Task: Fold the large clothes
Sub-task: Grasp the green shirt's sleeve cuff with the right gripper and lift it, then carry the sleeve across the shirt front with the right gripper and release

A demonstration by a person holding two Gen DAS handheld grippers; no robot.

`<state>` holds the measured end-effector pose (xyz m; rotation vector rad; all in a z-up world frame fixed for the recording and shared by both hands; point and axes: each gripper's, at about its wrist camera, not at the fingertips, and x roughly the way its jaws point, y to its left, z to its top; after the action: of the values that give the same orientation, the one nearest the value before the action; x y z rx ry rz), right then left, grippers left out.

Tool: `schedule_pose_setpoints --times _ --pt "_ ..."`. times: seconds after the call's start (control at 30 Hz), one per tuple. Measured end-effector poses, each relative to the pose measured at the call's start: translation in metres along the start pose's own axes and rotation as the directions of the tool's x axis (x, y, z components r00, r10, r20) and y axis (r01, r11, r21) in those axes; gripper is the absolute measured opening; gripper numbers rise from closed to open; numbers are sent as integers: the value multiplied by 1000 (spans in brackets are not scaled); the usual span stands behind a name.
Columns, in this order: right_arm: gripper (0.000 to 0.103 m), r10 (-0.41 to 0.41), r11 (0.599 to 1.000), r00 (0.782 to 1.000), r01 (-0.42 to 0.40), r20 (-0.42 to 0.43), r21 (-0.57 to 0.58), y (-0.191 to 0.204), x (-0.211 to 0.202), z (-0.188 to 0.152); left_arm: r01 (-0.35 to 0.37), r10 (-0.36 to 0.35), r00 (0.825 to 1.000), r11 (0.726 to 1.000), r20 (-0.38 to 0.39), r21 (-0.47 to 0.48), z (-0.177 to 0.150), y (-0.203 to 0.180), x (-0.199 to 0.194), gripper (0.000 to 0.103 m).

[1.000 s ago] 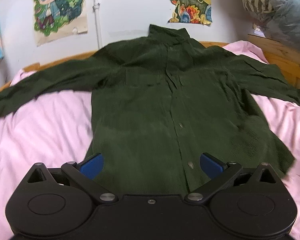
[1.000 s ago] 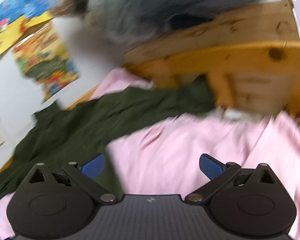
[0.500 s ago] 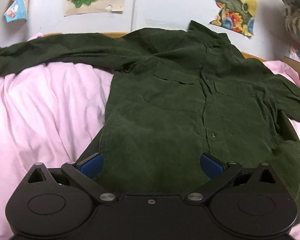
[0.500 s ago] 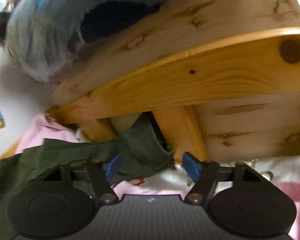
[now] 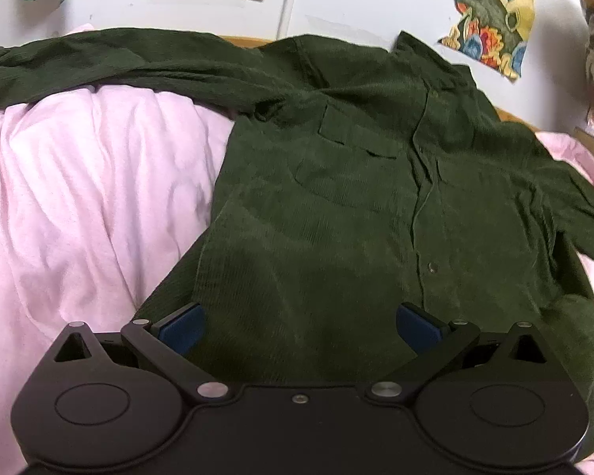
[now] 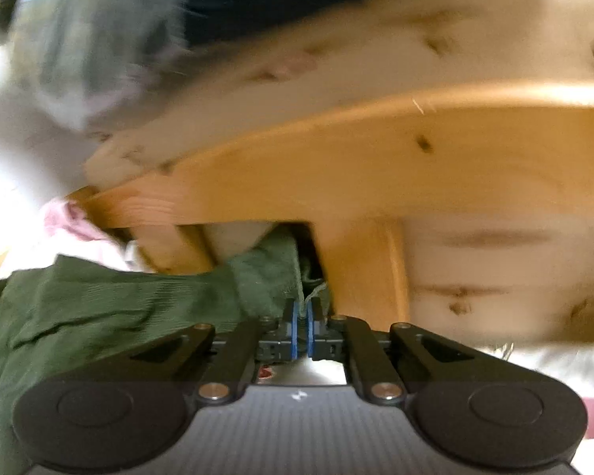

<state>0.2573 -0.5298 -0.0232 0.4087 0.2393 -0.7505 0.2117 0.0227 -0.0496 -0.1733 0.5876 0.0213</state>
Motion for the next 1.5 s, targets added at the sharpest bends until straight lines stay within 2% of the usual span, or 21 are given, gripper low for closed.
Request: schedule_pose_setpoints --times 0.1,0.2,0.3,0.37,0.5,0.6,0.67,0.73,0.87,0.93,1.0,1.07,1.1,1.13,1.17,1.2,1.27,1.33,1.4,1.5 --pt "4 67 992 997 -62 44 -110 31 -30 8 -13 13 1000 1000 4 -6 2 -1 -7 102" --pt "4 161 962 981 -132 106 -238 78 -64 19 -16 16 1000 1000 27 3 5 -4 -19 102" --pt "4 261 918 949 -188 175 -350 130 -101 38 1 -1 999 1000 48 0 9 -4 -31 102" --pt "4 346 880 916 -241 205 -409 162 -138 51 19 -18 998 1000 52 -19 12 -2 -37 102" --pt "4 531 758 823 -354 202 -548 245 -182 61 44 -39 998 996 55 -81 17 8 -44 102" --pt "4 660 618 739 -433 134 -656 313 -212 39 45 -39 998 990 53 -130 20 15 -46 102" --pt "4 712 530 699 -469 70 -707 342 -233 13 43 -36 998 987 50 -154 22 20 -46 102" --pt "4 741 439 672 -483 1 -758 382 -238 -15 37 -30 999 985 40 -170 23 24 -44 102" --pt "4 749 298 642 -551 -167 -779 438 -239 -71 21 -13 999 985 49 -171 23 31 -39 102" --pt "6 747 247 620 -595 -242 -765 448 -235 -96 0 9 998 986 56 -165 25 34 -34 102" --pt "21 747 196 582 -653 -320 -732 455 -227 -109 -9 20 998 986 68 -164 26 37 -28 102" --pt "66 769 172 542 -686 -340 -707 437 -224 -117 -10 22 997 986 72 -166 28 39 -22 102" --pt "72 777 164 531 -688 -337 -707 428 -221 -117 -9 21 997 986 74 -165 28 39 -19 102" --pt "75 779 159 529 -686 -337 -710 415 -218 -117 -8 20 997 987 76 -163 28 39 -16 102" --pt "79 775 162 536 -680 -335 -715 406 -212 -114 -4 17 996 988 82 -157 28 39 -14 102" --pt "82 768 181 552 -673 -325 -718 392 -206 -109 0 15 995 988 94 -152 29 39 -11 102" --pt "93 740 260 612 -644 -280 -719 369 -181 -98 10 7 992 992 129 -129 31 34 -5 102" --pt "94 678 377 694 -611 -242 -697 352 -145 -86 20 -9 985 998 171 -67 40 24 9 102" --pt "94 597 522 770 -588 -228 -619 336 -99 -72 38 -38 977 999 210 7 49 11 22 102" --pt "88 486 689 850 -515 -202 -510 313 -36 -60 26 -47 968 996 248 90 58 -6 46 102"
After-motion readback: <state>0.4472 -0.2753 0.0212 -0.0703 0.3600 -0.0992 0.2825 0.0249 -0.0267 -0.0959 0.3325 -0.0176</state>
